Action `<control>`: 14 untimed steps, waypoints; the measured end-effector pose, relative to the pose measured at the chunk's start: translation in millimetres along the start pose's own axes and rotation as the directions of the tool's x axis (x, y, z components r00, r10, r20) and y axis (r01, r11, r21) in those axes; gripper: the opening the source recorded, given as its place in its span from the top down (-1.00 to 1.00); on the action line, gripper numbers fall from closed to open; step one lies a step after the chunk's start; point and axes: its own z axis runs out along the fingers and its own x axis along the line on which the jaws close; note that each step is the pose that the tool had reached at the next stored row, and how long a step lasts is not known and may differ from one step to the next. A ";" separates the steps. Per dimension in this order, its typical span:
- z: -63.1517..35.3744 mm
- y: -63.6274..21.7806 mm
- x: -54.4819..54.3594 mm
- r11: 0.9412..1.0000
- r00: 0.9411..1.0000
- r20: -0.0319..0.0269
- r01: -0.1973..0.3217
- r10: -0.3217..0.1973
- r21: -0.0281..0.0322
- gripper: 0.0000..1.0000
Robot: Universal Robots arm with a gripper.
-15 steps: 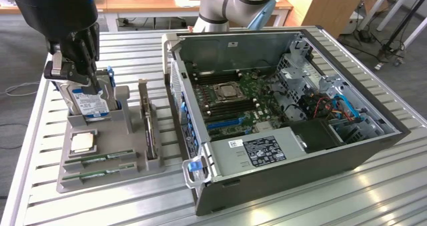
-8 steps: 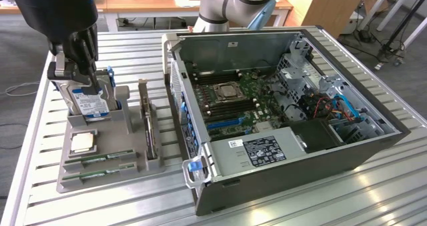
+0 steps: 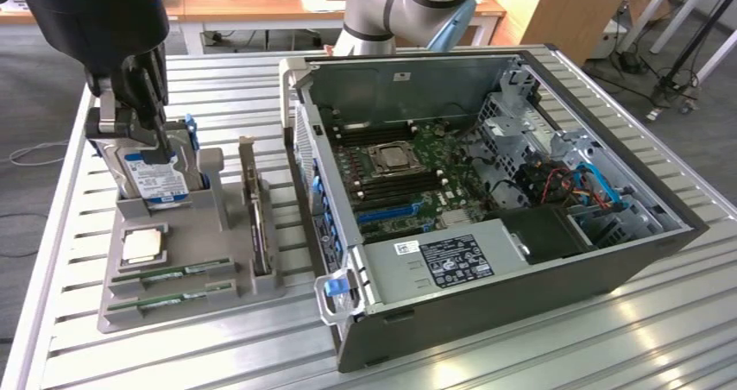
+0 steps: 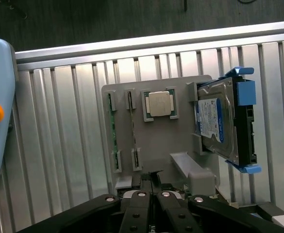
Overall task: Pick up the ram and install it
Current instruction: 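Pick up the ram and move it above insertion slot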
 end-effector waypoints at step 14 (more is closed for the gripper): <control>0.0 0.0 0.0 1.000 1.000 0.000 0.000 0.000 0.000 0.54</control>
